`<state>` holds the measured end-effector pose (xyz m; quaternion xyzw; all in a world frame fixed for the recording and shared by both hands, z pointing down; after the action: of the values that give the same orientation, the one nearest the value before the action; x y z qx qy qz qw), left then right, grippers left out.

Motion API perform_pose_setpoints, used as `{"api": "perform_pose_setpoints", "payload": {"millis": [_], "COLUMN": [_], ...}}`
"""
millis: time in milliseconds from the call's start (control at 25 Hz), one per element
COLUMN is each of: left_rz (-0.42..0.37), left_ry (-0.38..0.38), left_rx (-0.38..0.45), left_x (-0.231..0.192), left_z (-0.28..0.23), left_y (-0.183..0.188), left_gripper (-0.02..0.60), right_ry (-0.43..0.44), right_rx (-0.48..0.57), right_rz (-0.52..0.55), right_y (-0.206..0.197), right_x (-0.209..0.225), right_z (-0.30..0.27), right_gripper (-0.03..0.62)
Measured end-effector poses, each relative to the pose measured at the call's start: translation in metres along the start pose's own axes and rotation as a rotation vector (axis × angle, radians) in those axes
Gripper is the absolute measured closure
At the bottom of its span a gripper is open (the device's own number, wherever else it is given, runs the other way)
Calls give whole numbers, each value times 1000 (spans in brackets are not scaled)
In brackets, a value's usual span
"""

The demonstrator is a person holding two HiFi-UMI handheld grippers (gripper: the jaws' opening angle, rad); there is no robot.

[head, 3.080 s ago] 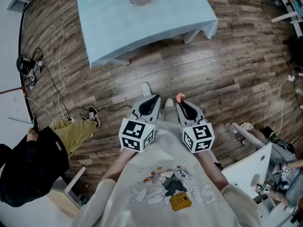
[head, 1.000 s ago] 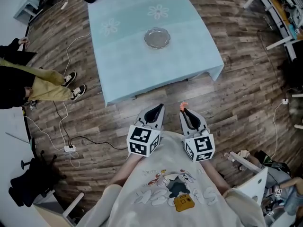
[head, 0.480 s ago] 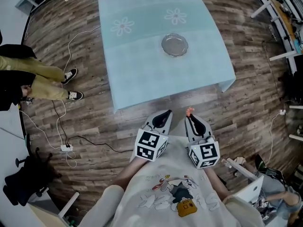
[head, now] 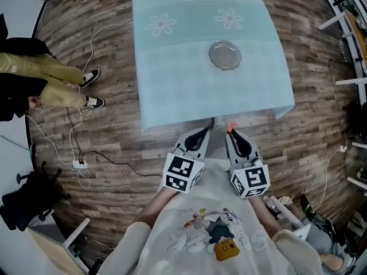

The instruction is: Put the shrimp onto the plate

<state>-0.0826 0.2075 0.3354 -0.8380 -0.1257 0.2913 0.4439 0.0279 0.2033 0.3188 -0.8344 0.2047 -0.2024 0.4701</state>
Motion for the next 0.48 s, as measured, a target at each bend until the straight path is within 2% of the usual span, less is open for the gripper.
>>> {"api": "perform_pose_setpoints", "payload": {"millis": [480], "left_rz": [49], "left_ry": [93], "left_rx": [12], "left_x": [-21], "left_z": [-58], "left_y": [46], "left_gripper": [574], "right_ry": [115], "right_rx": [-29], "right_rz": [37], "right_y": [41], "right_x": [57], "right_z": [-52], "right_gripper": [528]}}
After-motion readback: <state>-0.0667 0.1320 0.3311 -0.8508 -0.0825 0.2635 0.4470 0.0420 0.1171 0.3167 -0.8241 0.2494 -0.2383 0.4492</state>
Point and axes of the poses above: the fingertips, and each gripper's own axes: z backward along the fingers, x to its right, y out of its top, the point moved 4 cm from there along z, backward along the fingers, and after that the axes turned 1 degree about -y, right-handed, at the moved point
